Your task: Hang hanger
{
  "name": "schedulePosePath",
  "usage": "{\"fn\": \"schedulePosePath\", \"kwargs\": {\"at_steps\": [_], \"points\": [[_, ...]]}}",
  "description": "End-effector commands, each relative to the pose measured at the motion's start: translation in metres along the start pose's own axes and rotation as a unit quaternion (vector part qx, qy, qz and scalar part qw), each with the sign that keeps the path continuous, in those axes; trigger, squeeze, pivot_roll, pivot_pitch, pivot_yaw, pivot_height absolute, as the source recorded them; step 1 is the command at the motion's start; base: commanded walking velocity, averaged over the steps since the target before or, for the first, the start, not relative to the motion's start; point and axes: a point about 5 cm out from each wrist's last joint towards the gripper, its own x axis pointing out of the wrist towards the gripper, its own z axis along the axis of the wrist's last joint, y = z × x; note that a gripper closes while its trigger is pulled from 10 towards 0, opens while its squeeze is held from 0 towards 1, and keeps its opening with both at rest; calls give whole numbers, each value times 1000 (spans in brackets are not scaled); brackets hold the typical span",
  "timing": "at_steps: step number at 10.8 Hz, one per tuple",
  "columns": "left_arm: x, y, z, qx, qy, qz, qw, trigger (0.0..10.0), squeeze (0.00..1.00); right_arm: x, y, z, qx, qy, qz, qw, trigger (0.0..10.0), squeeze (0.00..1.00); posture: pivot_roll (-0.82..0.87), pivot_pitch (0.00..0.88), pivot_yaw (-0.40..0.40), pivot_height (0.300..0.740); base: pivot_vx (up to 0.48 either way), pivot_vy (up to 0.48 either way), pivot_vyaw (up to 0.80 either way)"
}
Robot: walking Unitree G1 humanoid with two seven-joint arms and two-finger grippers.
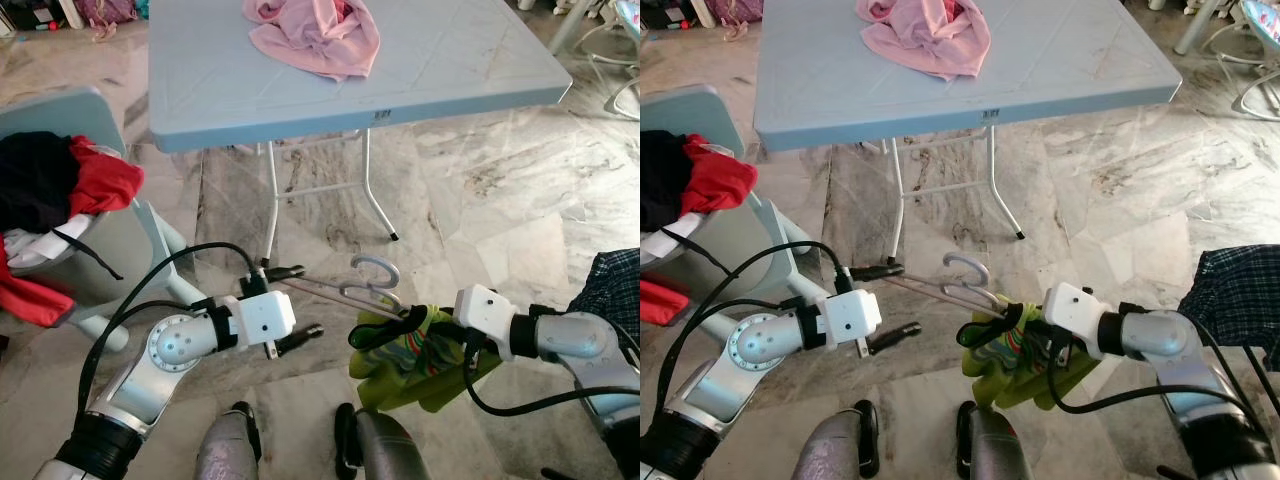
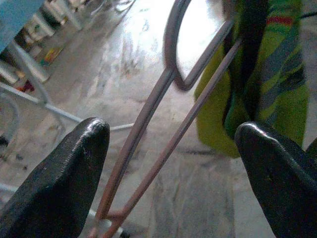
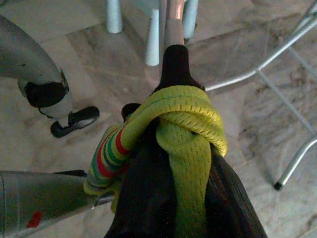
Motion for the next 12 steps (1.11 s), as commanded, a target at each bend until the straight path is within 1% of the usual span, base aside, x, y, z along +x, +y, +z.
{"fn": "schedulePosePath", "kwargs": {"at_steps": [1,2,3,4,5,6,7,8,9,10,11,12], "points": [[-9,2,-9,0,19,15,1000,10000,0,-7,-5,2,13,-8,-22,1000,10000,0,-30,229,-23,740,0,0,0],[-14,4,-15,3,32,15,999,10000,0,-8,-10,-1,25,8,-47,999,10000,0,-30,229,-23,740,0,0,0],[-15,6,-16,5,34,14,999,10000,0,-8,-15,-2,39,12,-56,998,10000,0,-26,229,-23,740,0,0,0],[-15,6,-15,7,33,14,999,10000,0,-7,-19,0,40,6,-66,997,10000,0,-26,229,-23,740,0,0,0],[-13,7,-14,11,29,22,999,10000,0,-5,-19,3,66,-6,-70,995,10000,0,-23,228,-23,740,0,0,0],[-11,10,-13,10,27,44,999,10000,0,-4,-20,7,80,-23,-75,994,10000,0,-23,228,-23,740,0,0,0],[-8,11,-10,4,20,53,998,10000,0,-3,-22,10,99,-37,-83,991,10000,0,-23,228,-23,740,0,0,0],[-5,7,-7,4,8,47,999,10000,0,-3,-23,14,53,-48,-90,993,10000,0,-23,229,-22,740,0,0,0],[-3,5,-4,4,2,42,999,10000,0,-5,-22,10,31,-40,-90,995,10000,0,-23,227,-20,740,0,0,0],[-2,5,-3,6,-1,35,999,10000,0,-7,-21,9,23,-39,-93,995,10000,0,-24,228,-18,740,0,0,0],[-1,4,-2,9,-6,27,1000,10000,0,-9,-19,13,15,-46,-43,998,10000,0,-29,229,-17,740,0,0,0],[2,2,1,10,-12,16,1000,10000,0,-11,-17,15,15,-46,-18,999,10000,0,-29,229,-18,740,0,0,0]]}}
